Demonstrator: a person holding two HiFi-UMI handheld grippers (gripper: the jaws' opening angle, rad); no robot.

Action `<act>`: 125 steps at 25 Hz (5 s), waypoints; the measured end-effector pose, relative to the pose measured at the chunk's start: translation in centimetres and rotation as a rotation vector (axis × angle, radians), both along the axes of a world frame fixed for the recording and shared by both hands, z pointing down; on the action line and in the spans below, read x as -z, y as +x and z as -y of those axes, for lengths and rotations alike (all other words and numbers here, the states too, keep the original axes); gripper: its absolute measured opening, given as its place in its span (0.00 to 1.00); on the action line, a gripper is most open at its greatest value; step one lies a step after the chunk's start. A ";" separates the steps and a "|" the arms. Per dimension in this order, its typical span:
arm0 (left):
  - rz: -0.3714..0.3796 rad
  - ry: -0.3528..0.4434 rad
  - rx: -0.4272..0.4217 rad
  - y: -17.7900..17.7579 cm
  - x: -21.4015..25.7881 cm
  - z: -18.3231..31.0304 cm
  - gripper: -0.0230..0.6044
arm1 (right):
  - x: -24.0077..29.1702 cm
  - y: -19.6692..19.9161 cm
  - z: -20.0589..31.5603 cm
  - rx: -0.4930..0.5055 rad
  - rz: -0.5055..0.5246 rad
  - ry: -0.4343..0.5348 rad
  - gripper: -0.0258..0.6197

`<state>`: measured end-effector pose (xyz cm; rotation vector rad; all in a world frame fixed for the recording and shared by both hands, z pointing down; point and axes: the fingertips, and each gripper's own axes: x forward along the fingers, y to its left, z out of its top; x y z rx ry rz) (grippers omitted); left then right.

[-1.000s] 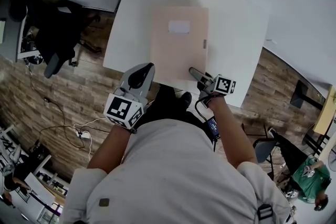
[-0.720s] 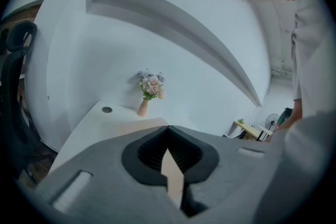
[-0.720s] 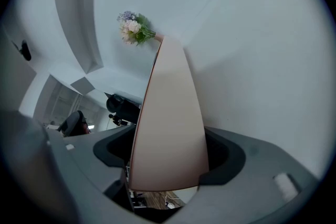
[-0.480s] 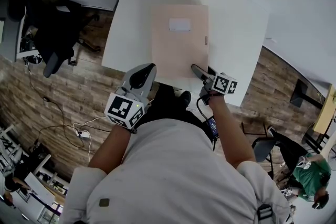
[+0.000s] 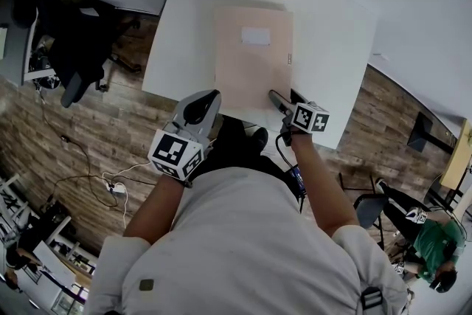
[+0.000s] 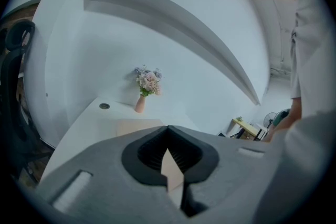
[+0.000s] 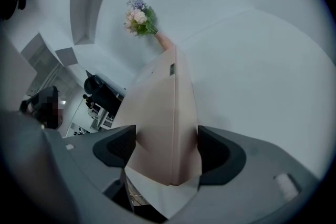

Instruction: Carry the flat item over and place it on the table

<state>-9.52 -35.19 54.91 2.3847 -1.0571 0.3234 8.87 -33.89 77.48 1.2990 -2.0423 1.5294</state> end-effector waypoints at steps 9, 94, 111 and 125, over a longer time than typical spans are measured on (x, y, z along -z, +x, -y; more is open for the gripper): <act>0.012 0.016 0.001 0.8 0.4 -1.1 0.04 | 1.0 0.2 0.0 0.063 -0.036 0.045 0.56; -0.093 0.442 0.076 -10.4 19.0 -37.1 0.04 | 40.3 -10.8 -33.8 0.192 -0.248 0.991 0.05; -0.075 0.478 0.124 0.7 19.8 -44.2 0.04 | 40.3 -1.4 -41.3 0.267 -0.205 1.007 0.05; -0.038 0.503 0.130 8.6 19.6 -52.4 0.04 | 39.3 4.8 -49.3 0.295 -0.174 1.022 0.05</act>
